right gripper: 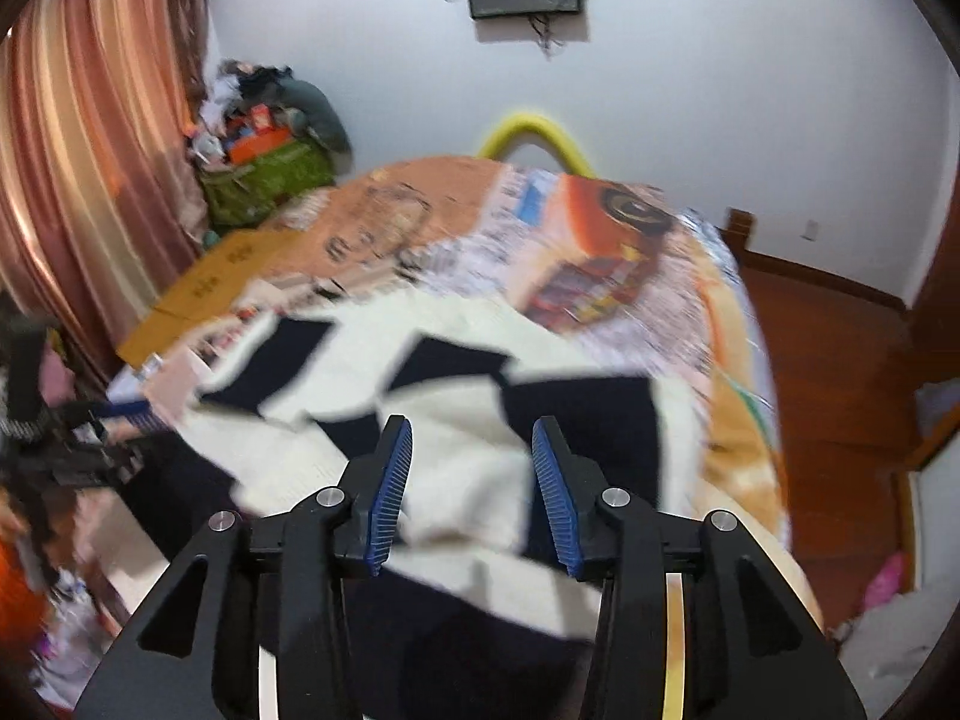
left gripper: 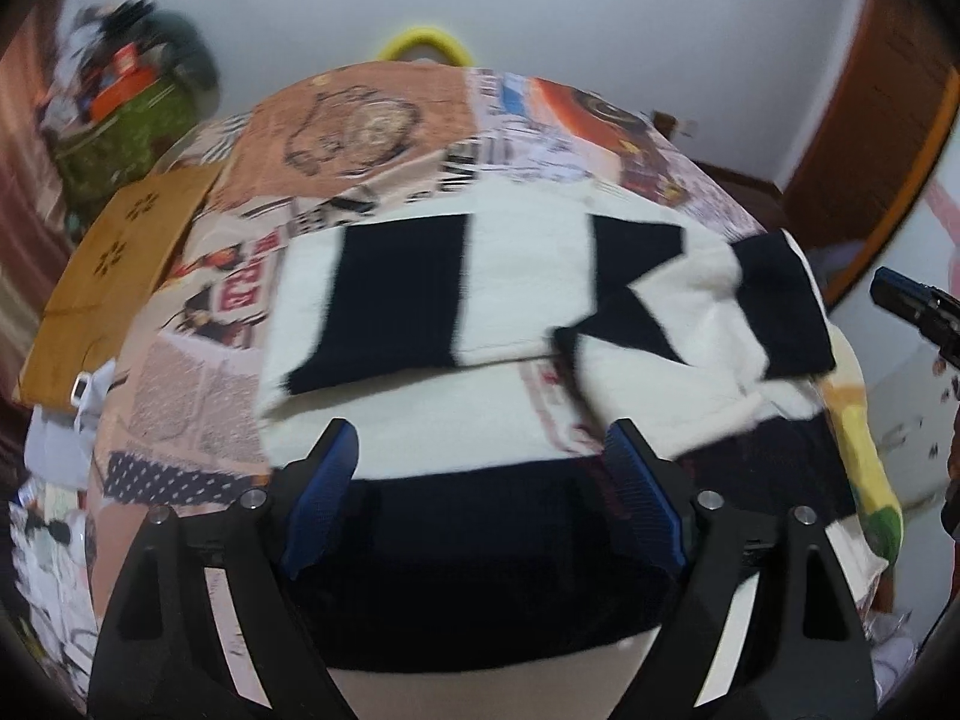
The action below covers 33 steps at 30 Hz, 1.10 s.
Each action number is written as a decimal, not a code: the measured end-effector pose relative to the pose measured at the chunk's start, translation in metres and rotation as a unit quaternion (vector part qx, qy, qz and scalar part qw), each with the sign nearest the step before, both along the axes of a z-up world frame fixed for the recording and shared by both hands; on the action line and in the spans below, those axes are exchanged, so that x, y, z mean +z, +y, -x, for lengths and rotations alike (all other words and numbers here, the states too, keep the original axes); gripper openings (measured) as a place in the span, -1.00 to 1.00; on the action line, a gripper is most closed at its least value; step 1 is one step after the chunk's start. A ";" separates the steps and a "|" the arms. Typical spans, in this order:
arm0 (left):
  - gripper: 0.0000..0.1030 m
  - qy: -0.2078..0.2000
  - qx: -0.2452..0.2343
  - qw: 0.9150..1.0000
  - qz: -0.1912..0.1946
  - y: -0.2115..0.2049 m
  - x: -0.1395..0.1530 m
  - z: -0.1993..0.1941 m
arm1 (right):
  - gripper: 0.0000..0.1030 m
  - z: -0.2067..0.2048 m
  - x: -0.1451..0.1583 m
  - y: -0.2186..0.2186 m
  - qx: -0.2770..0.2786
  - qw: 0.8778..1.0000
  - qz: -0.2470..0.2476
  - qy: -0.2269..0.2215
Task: Fold small clothes
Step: 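Grasp the other sleeve cuff with the left gripper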
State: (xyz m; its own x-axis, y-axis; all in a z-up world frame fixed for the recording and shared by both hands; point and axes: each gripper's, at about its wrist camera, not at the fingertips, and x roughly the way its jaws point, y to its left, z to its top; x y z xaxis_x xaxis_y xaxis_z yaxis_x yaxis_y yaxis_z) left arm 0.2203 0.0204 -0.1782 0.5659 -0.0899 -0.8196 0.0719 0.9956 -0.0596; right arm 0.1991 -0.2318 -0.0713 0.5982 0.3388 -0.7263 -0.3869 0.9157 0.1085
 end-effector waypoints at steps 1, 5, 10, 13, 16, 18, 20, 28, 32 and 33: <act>0.72 0.000 -0.012 1.000 -0.007 -0.011 0.000 0.000 | -0.15 0.005 -0.005 -0.009 -0.006 1.000 0.006 0.003; 0.76 0.013 -0.064 0.998 -0.021 -0.051 -0.010 -0.003 | -0.10 0.020 -0.019 -0.028 -0.016 1.000 0.017 0.011; 0.76 0.039 -0.103 0.992 -0.056 -0.091 -0.034 -0.016 | -0.05 0.034 -0.035 -0.042 -0.018 0.999 0.000 0.029; 0.76 0.045 -0.117 0.988 -0.089 -0.111 -0.047 -0.024 | -0.05 0.037 -0.045 -0.048 -0.026 0.999 -0.017 0.042; 0.67 0.044 -0.131 0.985 -0.102 -0.123 -0.052 -0.030 | -0.05 0.038 -0.053 -0.053 -0.032 0.998 -0.032 0.054; 0.47 0.035 -0.136 0.984 -0.109 -0.129 -0.050 -0.033 | -0.05 0.037 -0.057 -0.056 -0.036 0.997 -0.036 0.059; 0.23 0.029 -0.136 0.984 -0.108 -0.130 -0.047 -0.036 | -0.05 0.037 -0.060 -0.058 -0.038 0.997 -0.038 0.063; -0.72 0.020 -0.098 0.993 -0.067 -0.106 -0.035 -0.051 | -0.05 0.032 -0.064 -0.057 -0.035 0.996 -0.042 0.066; -0.72 -0.008 -0.037 0.999 -0.016 -0.065 -0.012 -0.050 | -0.05 0.030 -0.064 -0.055 -0.035 0.996 -0.042 0.066; -0.72 -0.008 -0.022 1.000 -0.002 -0.054 -0.010 -0.051 | -0.05 0.028 -0.063 -0.055 -0.035 0.996 -0.041 0.066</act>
State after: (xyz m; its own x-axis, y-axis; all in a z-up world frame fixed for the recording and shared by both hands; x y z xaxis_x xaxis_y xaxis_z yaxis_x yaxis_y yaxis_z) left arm 0.2709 -0.0335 -0.1878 0.5748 -0.1109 -0.8107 0.1164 0.9918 -0.0531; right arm 0.1706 -0.2867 -0.1346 0.5233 0.3609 -0.7719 -0.3006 0.9258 0.2291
